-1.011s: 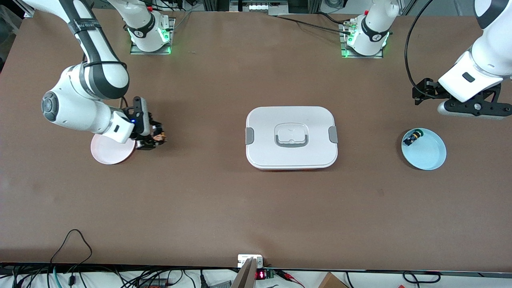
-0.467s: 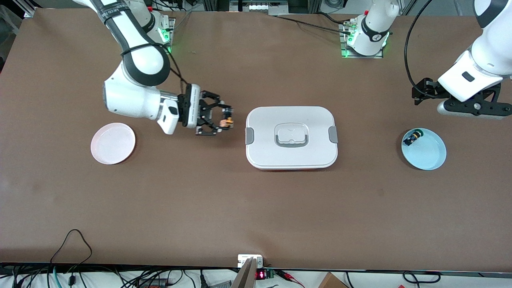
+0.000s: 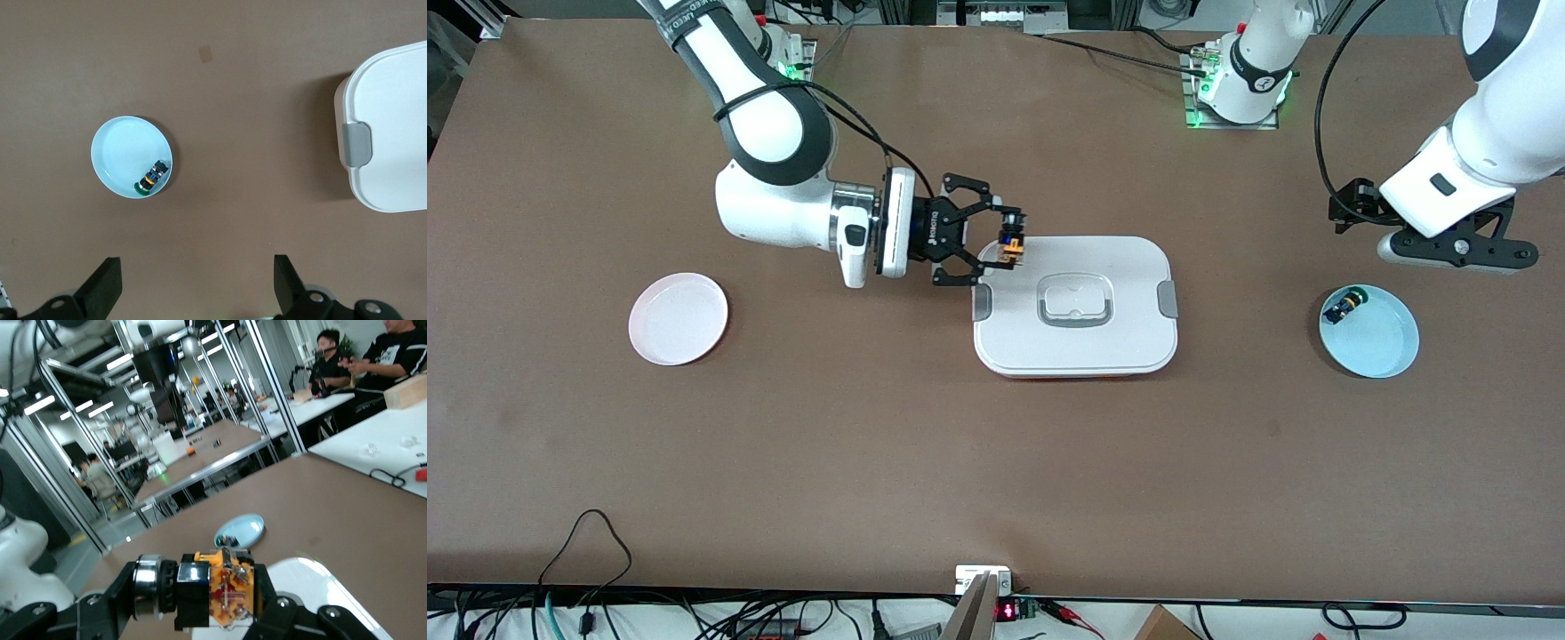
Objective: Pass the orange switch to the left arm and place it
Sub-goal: 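Lift the switch with the right gripper and carry it over the box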
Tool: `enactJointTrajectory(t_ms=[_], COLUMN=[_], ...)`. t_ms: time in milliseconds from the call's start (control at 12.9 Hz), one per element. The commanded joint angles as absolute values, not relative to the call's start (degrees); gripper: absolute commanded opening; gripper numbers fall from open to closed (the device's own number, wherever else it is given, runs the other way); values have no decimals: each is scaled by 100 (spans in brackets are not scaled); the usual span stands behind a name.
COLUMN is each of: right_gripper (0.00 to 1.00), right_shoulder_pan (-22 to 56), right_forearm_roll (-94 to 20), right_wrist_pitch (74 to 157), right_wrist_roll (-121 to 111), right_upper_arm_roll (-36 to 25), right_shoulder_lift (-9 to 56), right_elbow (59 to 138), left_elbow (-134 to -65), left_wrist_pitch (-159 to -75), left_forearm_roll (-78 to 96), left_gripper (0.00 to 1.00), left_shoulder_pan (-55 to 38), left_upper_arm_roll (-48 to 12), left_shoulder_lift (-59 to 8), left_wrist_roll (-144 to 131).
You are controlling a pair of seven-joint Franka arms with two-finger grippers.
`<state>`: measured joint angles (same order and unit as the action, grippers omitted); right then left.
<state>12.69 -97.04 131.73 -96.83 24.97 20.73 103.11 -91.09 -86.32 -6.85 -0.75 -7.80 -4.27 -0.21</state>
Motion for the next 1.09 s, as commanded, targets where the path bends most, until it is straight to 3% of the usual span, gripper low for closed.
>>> enactJointTrajectory(t_ms=[0, 467, 1011], right_gripper=[0, 0, 0], right_shoulder_pan=[1607, 2337, 2505], right_forearm_roll=[-10587, -10819, -10828], right_wrist_pitch=[13227, 14448, 14493], right_wrist_roll=[-9677, -9580, -9764], right_upper_arm_roll=[2479, 2479, 2479], right_shoulder_lift=[2355, 2812, 2900], right_elbow=[9792, 8711, 8455], left_elbow=[-8921, -8649, -8806], left_wrist_pitch=[-8473, -7815, -7690], left_forearm_roll=[-765, 1034, 3238], left_gripper=[100, 100, 100], left_shoulder_pan=[-140, 52, 105], left_upper_arm_roll=[-791, -721, -712], left_shoulder_lift=[-563, -536, -597], left_wrist_roll=[-79, -27, -79])
